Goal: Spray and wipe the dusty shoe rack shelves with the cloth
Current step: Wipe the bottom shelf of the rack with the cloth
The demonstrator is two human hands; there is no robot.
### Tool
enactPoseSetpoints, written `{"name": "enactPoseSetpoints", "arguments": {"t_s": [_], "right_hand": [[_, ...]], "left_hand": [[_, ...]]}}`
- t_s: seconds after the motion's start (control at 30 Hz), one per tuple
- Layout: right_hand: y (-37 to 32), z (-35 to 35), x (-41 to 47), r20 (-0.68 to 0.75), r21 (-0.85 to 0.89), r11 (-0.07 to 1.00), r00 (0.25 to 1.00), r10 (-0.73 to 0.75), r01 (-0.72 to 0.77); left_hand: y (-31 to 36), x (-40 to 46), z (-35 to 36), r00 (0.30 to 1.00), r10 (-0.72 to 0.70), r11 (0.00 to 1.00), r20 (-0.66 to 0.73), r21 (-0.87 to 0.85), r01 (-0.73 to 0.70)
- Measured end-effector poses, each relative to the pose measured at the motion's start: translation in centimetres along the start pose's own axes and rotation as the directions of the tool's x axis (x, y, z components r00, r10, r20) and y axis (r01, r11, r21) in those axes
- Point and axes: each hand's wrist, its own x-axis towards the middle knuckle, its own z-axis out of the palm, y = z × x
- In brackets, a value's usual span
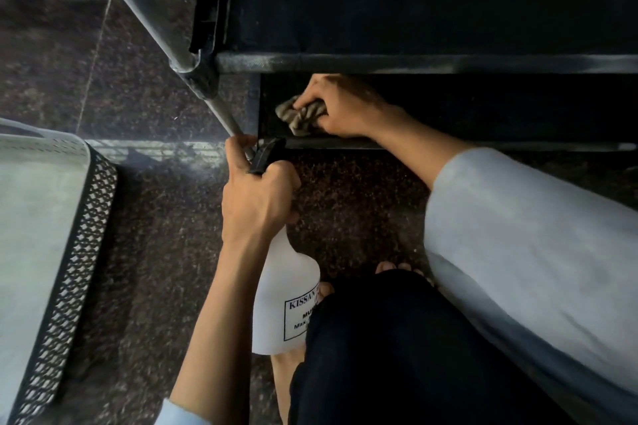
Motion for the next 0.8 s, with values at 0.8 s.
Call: {"name": "enactPoseSetpoints", "arguments": {"t_s": [0.8], "right_hand": [[3.6,-2.4,-4.9,0.036,-0.099,0.992,0.996,0.077,-0.073]], "left_hand": [[0.1,-0.1,0.0,1.000,-0.001,1.000,0.006,0.005,0.001]]}}
